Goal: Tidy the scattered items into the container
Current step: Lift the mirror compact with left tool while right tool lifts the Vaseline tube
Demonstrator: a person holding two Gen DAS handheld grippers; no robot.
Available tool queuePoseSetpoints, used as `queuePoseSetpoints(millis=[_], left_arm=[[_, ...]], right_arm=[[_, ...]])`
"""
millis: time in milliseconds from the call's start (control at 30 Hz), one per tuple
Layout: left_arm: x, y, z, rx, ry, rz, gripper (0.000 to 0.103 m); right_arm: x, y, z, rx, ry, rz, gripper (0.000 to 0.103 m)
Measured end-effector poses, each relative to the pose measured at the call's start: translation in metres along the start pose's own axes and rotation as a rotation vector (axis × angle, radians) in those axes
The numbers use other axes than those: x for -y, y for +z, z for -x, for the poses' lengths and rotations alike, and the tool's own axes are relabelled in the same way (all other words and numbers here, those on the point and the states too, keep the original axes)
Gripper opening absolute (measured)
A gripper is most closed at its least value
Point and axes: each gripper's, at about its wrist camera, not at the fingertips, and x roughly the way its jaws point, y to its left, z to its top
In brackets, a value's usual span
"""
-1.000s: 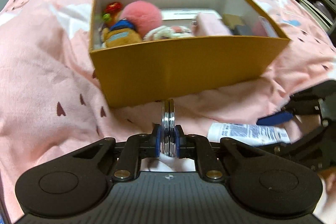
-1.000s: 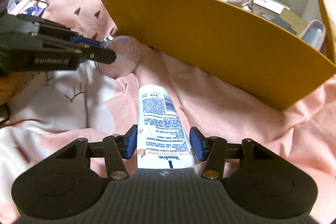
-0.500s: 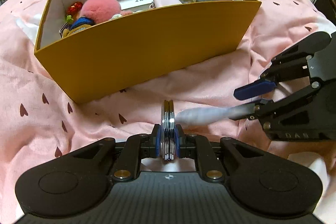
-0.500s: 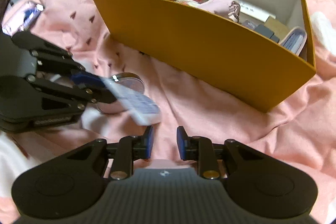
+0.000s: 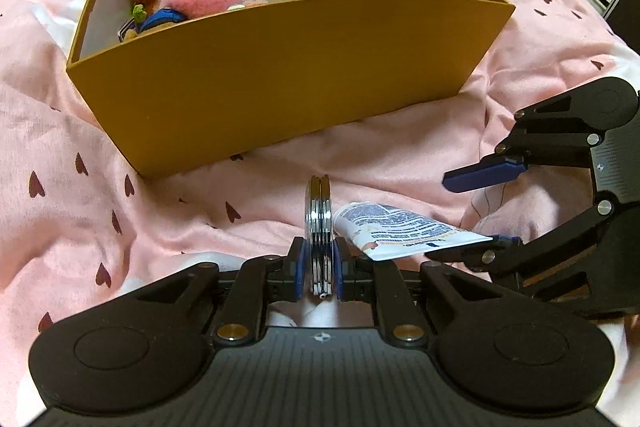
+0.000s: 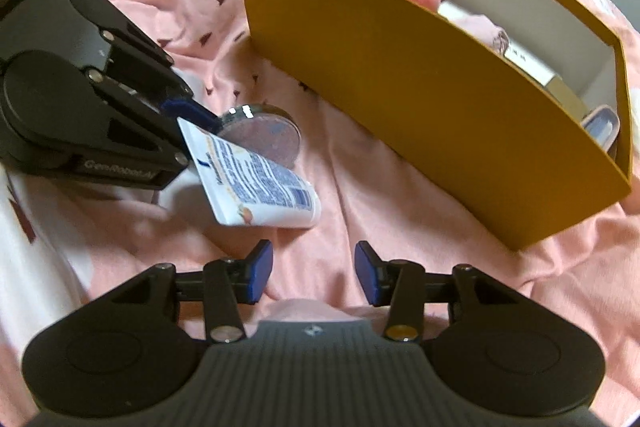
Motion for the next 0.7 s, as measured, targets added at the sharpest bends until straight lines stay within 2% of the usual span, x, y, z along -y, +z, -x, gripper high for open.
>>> queuePoseSetpoints(millis=[200,333,467,700], left_arm=[[0.003,0.000,0.002,0.015,0.001,-0.012,0.015],[0.003,0.000,0.001,0.016,0.001,-0.009,0.015],[0.003,0.000,0.001,0.018,0.000,-0.004,0.015],[-0.001,0.002,0.007,0.048,-0.012,0.021,0.015]], right_arm=[[-0.013,0.007,0.011,0.061,0.015,0.075,0.046],[-0.017,0.012,0.018,0.102,0.006,0.098,0.035],[-0.018,0.016,0.019,0.127,0.012,0.088,0.019],[-0.007,0.020,0.025,0.153,-0.015,-0.013,0.012]])
